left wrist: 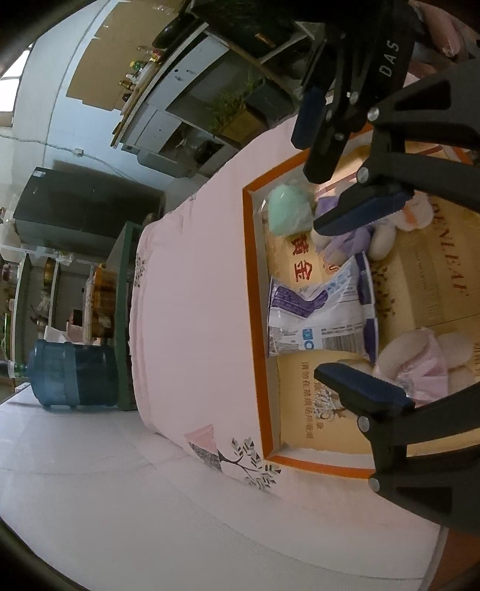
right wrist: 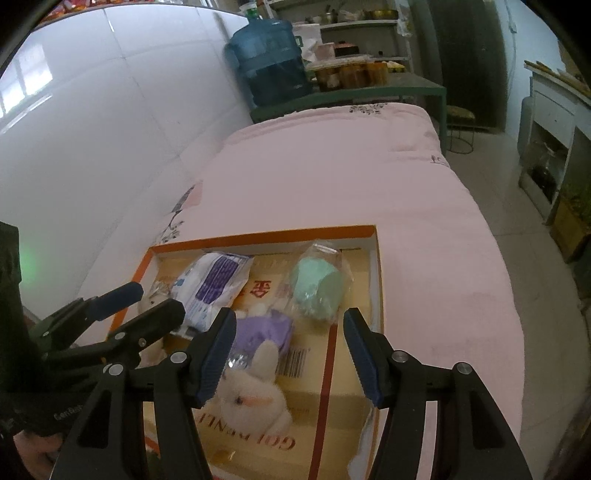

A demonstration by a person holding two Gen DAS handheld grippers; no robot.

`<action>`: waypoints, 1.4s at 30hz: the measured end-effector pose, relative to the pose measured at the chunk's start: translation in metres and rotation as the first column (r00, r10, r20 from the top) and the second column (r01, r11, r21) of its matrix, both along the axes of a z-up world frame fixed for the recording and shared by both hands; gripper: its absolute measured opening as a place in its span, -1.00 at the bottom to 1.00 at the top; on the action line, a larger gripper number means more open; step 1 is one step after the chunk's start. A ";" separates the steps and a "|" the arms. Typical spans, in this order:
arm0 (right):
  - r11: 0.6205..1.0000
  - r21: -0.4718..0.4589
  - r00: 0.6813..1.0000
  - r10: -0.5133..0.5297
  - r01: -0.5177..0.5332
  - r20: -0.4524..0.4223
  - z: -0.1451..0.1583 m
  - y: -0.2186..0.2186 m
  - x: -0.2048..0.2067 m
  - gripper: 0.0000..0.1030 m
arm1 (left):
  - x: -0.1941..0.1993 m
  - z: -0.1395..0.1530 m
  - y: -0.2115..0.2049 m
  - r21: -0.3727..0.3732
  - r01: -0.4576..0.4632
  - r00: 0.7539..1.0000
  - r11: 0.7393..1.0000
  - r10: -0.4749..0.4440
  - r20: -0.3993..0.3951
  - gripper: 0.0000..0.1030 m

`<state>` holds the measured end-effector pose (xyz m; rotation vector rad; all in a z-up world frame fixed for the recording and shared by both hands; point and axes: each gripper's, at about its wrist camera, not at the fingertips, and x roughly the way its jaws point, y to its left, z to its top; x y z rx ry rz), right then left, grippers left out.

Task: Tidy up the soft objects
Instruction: 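Withdraw both open tools from the box back over the bed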

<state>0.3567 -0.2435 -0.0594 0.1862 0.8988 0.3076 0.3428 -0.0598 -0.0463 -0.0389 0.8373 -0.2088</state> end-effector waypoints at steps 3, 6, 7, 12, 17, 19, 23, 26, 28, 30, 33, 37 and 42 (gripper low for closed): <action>1.000 -0.024 1.000 -0.009 0.009 0.015 0.004 0.001 -0.011 0.21 | -0.007 0.004 -0.001 -0.002 0.005 1.000 1.000 -0.005 0.003 0.38; 1.000 -0.024 1.000 -0.016 0.017 0.018 0.008 0.000 -0.022 0.21 | -0.015 0.009 0.000 -0.003 0.005 1.000 1.000 -0.005 0.013 0.38; 1.000 -0.022 1.000 -0.019 0.020 0.019 0.009 0.000 -0.025 0.21 | -0.018 0.011 0.001 0.000 0.005 1.000 1.000 -0.005 0.017 0.38; 0.999 -0.040 0.999 -0.028 0.029 0.034 0.016 0.000 -0.041 0.21 | -0.035 0.018 0.007 0.003 -0.010 0.999 1.000 0.010 0.039 0.38; 0.998 -0.052 0.999 -0.027 0.029 0.045 0.023 0.005 -0.059 0.21 | -0.053 0.025 0.015 0.002 -0.027 0.998 1.000 0.027 0.056 0.38; 0.998 -0.053 0.998 -0.022 0.025 0.051 0.025 0.008 -0.067 0.21 | -0.061 0.028 0.017 0.008 -0.032 0.998 0.999 0.031 0.062 0.38; 0.998 -0.056 0.998 -0.015 0.019 0.063 0.030 0.015 -0.085 0.21 | -0.079 0.033 0.025 -0.001 -0.041 0.996 0.999 0.041 0.076 0.38; 0.998 -0.066 0.998 -0.010 0.014 0.070 0.033 0.020 -0.100 0.21 | -0.091 0.034 0.030 -0.012 -0.040 0.996 0.999 0.041 0.078 0.38; 0.998 -0.069 0.997 -0.005 0.011 0.076 0.035 0.023 -0.110 0.21 | -0.100 0.034 0.033 -0.010 -0.044 0.996 0.999 0.045 0.080 0.38; 0.996 -0.083 0.996 -0.003 0.010 0.086 0.037 0.026 -0.118 0.21 | -0.110 0.036 0.037 -0.018 -0.047 0.995 0.999 0.049 0.090 0.38; 0.995 -0.098 0.995 0.001 0.009 0.101 0.040 0.029 -0.130 0.21 | -0.121 0.039 0.041 -0.023 -0.051 0.993 0.998 0.053 0.105 0.38; 0.995 -0.103 0.993 0.000 0.012 0.116 0.045 0.031 -0.147 0.21 | -0.137 0.042 0.042 -0.017 -0.045 0.992 0.999 0.047 0.119 0.38; 0.995 -0.095 0.991 -0.004 0.017 0.134 0.050 0.031 -0.171 0.21 | -0.156 0.045 0.044 -0.023 -0.042 0.989 0.999 0.044 0.138 0.38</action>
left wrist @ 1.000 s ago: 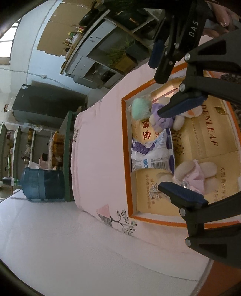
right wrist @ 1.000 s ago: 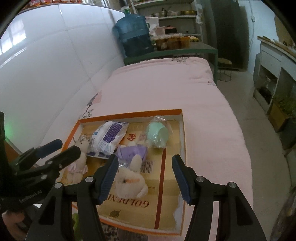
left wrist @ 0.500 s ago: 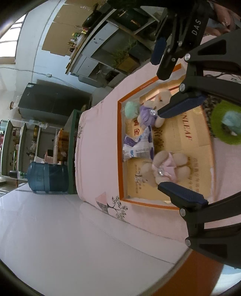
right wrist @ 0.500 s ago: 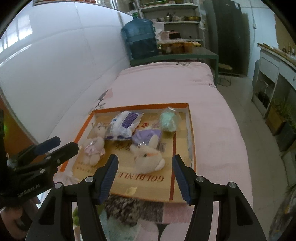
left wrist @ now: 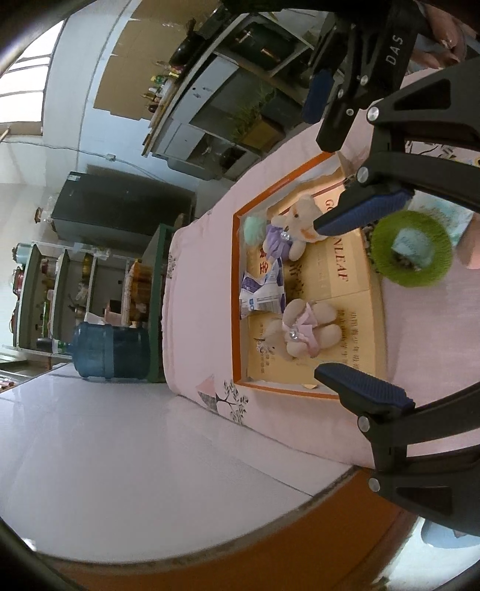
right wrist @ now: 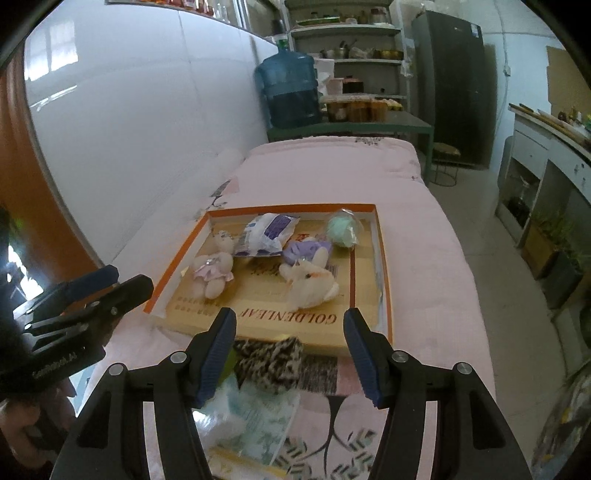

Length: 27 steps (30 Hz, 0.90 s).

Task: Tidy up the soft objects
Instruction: 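Withdraw both open tools from the box back over the bed, then grasp the yellow cartoon wipes pack with the right tool while the left tool grasps the peach makeup sponge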

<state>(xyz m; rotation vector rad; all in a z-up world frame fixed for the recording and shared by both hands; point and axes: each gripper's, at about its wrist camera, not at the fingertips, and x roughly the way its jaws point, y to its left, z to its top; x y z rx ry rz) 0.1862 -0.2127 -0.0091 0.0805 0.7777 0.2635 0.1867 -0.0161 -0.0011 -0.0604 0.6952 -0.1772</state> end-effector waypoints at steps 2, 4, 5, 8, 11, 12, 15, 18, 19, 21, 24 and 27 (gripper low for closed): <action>1.000 0.008 1.000 -0.003 0.003 0.000 0.001 0.000 -0.009 0.21 | -0.008 0.002 0.003 -0.010 0.000 1.000 1.000 0.000 0.009 0.38; 1.000 0.022 1.000 -0.002 0.002 0.002 0.002 -0.001 -0.019 0.21 | -0.016 0.003 0.005 -0.016 0.001 1.000 1.000 -0.001 0.017 0.38; 1.000 0.025 1.000 -0.003 0.003 0.004 0.002 -0.001 -0.023 0.21 | -0.020 0.003 0.005 -0.018 0.001 1.000 1.000 -0.001 0.021 0.38; 0.999 0.032 1.000 -0.008 0.007 0.004 0.001 -0.001 -0.036 0.21 | -0.032 0.003 0.009 -0.025 0.002 1.000 1.000 -0.001 0.029 0.38; 0.999 0.036 1.000 -0.013 0.013 0.001 0.000 0.001 -0.049 0.21 | -0.041 0.003 0.013 -0.035 0.004 0.999 0.999 -0.003 0.032 0.38; 0.999 0.032 1.000 -0.015 0.015 0.002 0.000 0.001 -0.053 0.21 | -0.044 0.003 0.014 -0.038 0.004 0.999 0.999 -0.003 0.033 0.38; 1.000 0.019 1.000 -0.020 0.020 0.002 -0.002 0.005 -0.063 0.21 | -0.053 0.003 0.016 -0.043 0.003 0.999 0.999 -0.001 0.042 0.38; 0.999 0.026 1.000 -0.020 0.020 -0.014 -0.008 0.007 -0.072 0.21 | -0.061 0.002 0.017 -0.039 0.007 0.999 0.999 -0.005 0.048 0.38; 0.999 0.028 1.000 -0.019 0.020 -0.021 -0.010 0.007 -0.075 0.21 | -0.064 0.001 0.017 -0.033 0.007 0.999 0.999 -0.005 0.052 0.38; 0.999 0.030 0.999 -0.021 0.022 -0.037 -0.016 0.010 -0.080 0.27 | -0.070 -0.001 0.017 -0.023 0.007 0.998 1.000 -0.005 0.061 0.38; 0.999 0.036 0.998 -0.019 0.022 -0.064 -0.027 0.015 -0.089 0.39 | -0.081 -0.004 0.018 -0.018 0.008 0.997 1.000 -0.006 0.074 0.38; 0.999 0.028 0.996 -0.013 0.016 -0.087 -0.037 0.022 -0.098 0.39 | -0.090 -0.009 0.019 -0.013 0.013 0.997 1.000 -0.012 0.081 0.38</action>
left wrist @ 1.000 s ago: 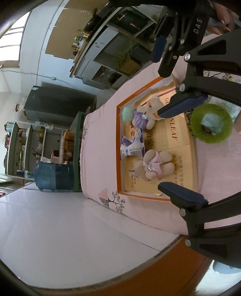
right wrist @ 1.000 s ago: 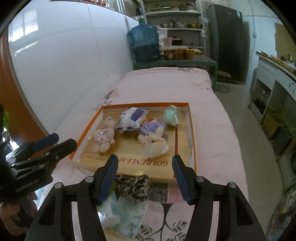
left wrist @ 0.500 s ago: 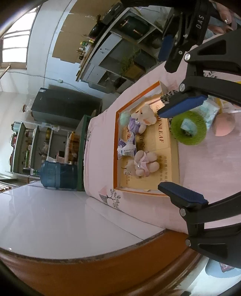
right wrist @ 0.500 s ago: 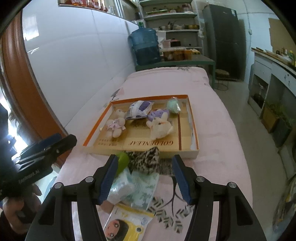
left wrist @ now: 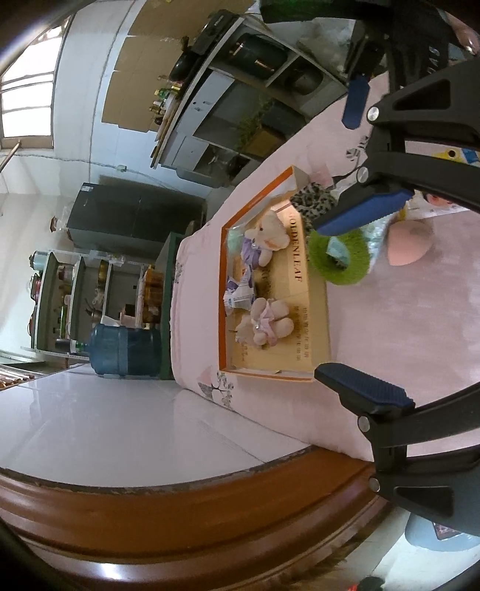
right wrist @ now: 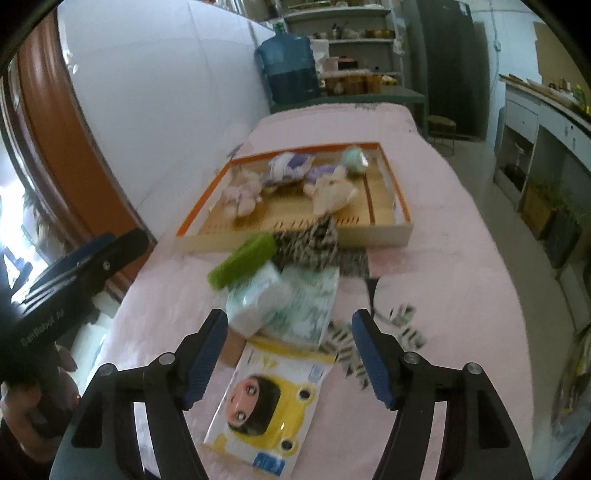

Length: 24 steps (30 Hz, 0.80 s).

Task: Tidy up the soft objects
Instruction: 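Grasp the yellow cartoon wipes pack with the right tool while the left tool grasps the peach makeup sponge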

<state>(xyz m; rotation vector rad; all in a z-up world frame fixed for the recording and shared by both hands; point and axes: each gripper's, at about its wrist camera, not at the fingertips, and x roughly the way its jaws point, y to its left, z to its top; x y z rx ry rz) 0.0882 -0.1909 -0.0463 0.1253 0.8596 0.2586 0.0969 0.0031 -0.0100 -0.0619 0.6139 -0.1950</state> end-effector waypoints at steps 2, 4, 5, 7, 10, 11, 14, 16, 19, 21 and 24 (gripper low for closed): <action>1.000 -0.001 1.000 -0.003 0.003 -0.013 -0.006 0.004 -0.005 0.40 | -0.003 -0.003 0.001 -0.001 0.004 1.000 1.000 -0.004 -0.001 0.38; 1.000 0.002 1.000 -0.004 0.004 -0.030 -0.013 0.009 -0.008 0.41 | -0.006 -0.007 0.004 -0.006 0.006 1.000 1.000 -0.006 -0.003 0.38; 1.000 -0.001 0.999 -0.004 0.004 -0.038 -0.016 0.011 -0.010 0.42 | -0.008 -0.009 0.005 -0.008 0.006 1.000 1.000 -0.006 -0.004 0.38; 1.000 -0.011 0.998 -0.004 0.003 -0.055 -0.024 0.017 -0.013 0.44 | -0.010 -0.013 0.007 -0.011 0.005 1.000 1.000 -0.005 -0.005 0.38; 1.000 -0.020 0.997 -0.004 0.003 -0.081 -0.035 0.024 -0.016 0.45 | -0.013 -0.018 0.011 -0.013 0.006 1.000 1.000 -0.007 -0.009 0.38; 1.000 -0.024 0.996 -0.006 0.004 -0.090 -0.040 0.027 -0.017 0.45 | -0.014 -0.020 0.012 -0.016 0.007 1.000 1.000 -0.008 -0.010 0.38; 0.999 -0.035 0.994 -0.019 0.015 -0.105 -0.049 0.033 -0.016 0.46 | -0.018 -0.025 0.014 -0.023 0.016 1.000 1.000 -0.016 -0.012 0.38; 0.998 -0.057 0.995 -0.032 0.026 -0.099 -0.052 0.036 -0.016 0.48 | -0.020 -0.028 0.015 -0.024 0.022 1.000 0.999 -0.023 -0.012 0.38; 0.995 -0.079 0.994 -0.060 0.053 -0.092 -0.054 0.037 -0.016 0.48 | -0.022 -0.032 0.015 -0.023 0.036 0.999 0.999 -0.036 -0.015 0.38; 0.993 -0.093 0.992 -0.079 0.070 -0.095 -0.055 0.036 -0.015 0.49 | -0.023 -0.034 0.015 -0.030 0.052 0.998 0.998 -0.053 -0.015 0.38; 0.993 -0.086 0.988 -0.091 0.080 -0.125 -0.062 0.035 -0.011 0.49 | -0.024 -0.038 0.013 -0.027 0.066 0.998 0.997 -0.067 -0.018 0.38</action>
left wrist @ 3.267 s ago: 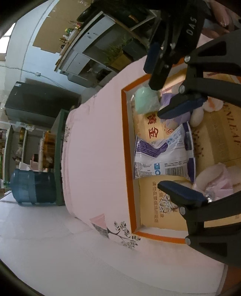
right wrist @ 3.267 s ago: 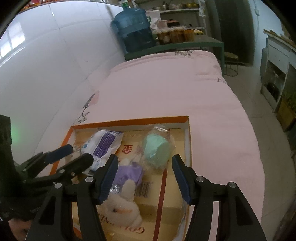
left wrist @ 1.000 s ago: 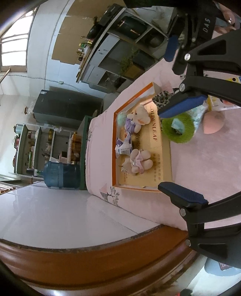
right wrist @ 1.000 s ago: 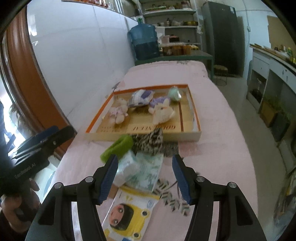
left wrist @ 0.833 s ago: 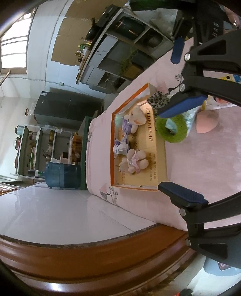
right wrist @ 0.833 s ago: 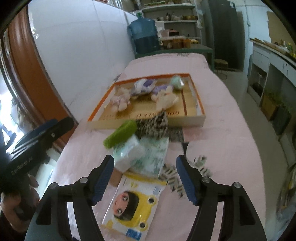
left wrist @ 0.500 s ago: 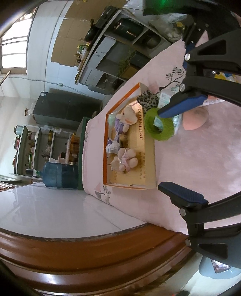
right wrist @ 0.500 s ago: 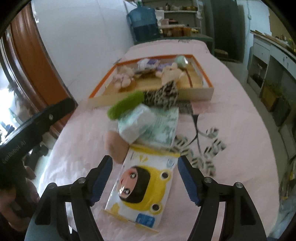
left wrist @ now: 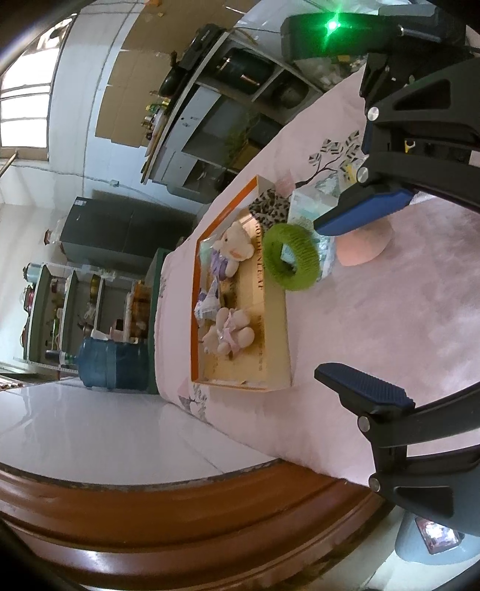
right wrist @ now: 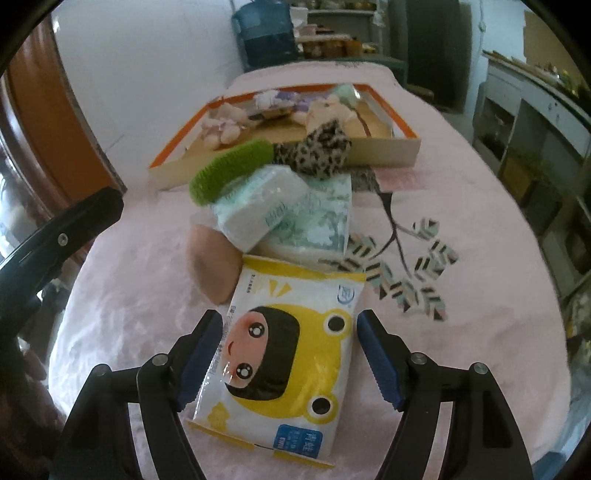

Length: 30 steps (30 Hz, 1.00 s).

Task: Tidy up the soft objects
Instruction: 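Grasp the yellow cartoon wipes pack with the right tool while the left tool grasps the peach makeup sponge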

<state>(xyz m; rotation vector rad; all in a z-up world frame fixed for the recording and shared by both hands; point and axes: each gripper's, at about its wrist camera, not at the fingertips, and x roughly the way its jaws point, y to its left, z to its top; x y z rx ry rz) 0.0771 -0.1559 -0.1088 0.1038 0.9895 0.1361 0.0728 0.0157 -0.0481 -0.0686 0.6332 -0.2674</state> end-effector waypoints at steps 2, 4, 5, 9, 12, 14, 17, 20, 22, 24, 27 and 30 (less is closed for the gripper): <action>1.000 0.000 1.000 -0.005 0.005 -0.015 -0.004 0.000 0.002 0.48 | 0.000 -0.003 -0.002 -0.002 0.009 1.000 1.000 -0.009 -0.006 0.38; 1.000 -0.011 1.000 -0.006 0.006 -0.013 -0.006 0.002 0.002 0.48 | 0.001 -0.007 -0.004 -0.002 0.022 1.000 1.000 -0.022 -0.016 0.38; 1.000 -0.017 1.000 -0.004 0.004 -0.014 -0.006 0.003 0.001 0.48 | 0.001 -0.009 -0.005 -0.001 0.030 0.999 1.000 -0.030 -0.021 0.38; 0.998 -0.062 1.000 0.009 -0.010 -0.011 -0.007 0.010 -0.001 0.49 | 0.001 -0.016 -0.012 0.003 0.054 0.998 0.999 -0.054 -0.039 0.38; 0.996 -0.083 1.000 0.030 -0.030 -0.002 -0.008 0.012 -0.003 0.49 | 0.002 -0.022 -0.018 0.003 0.072 0.996 0.997 -0.072 -0.052 0.38; 0.996 -0.074 0.999 0.043 -0.042 0.003 -0.008 0.009 -0.005 0.38 | 0.004 -0.026 -0.022 0.008 0.088 0.994 0.996 -0.087 -0.067 0.38; 0.996 -0.080 0.999 0.047 -0.046 0.013 -0.006 0.001 -0.011 0.22 | 0.006 -0.031 -0.028 0.015 0.106 0.991 0.994 -0.105 -0.081 0.38; 0.996 -0.081 0.999 0.038 -0.037 0.018 -0.005 -0.007 -0.017 0.19 | 0.010 -0.038 -0.034 0.014 0.123 0.988 0.992 -0.121 -0.099 0.38; 0.997 -0.078 0.999 0.029 -0.027 0.023 -0.004 -0.013 -0.020 0.19 | 0.012 -0.042 -0.039 0.014 0.133 0.985 0.991 -0.131 -0.110 0.38; 0.998 -0.066 0.999 0.024 -0.023 0.023 -0.004 -0.016 -0.021 0.19 | 0.016 -0.046 -0.044 0.019 0.140 0.983 0.990 -0.137 -0.122 0.38; 0.998 -0.051 1.000 0.020 -0.019 0.021 -0.005 -0.018 -0.020 0.19 | 0.021 -0.052 -0.050 0.022 0.142 0.980 0.990 -0.137 -0.141 0.38; 0.998 -0.052 0.999 0.023 -0.021 0.025 -0.005 -0.018 -0.020 0.19 | 0.026 -0.058 -0.053 0.016 0.140 0.978 0.990 -0.136 -0.158 0.17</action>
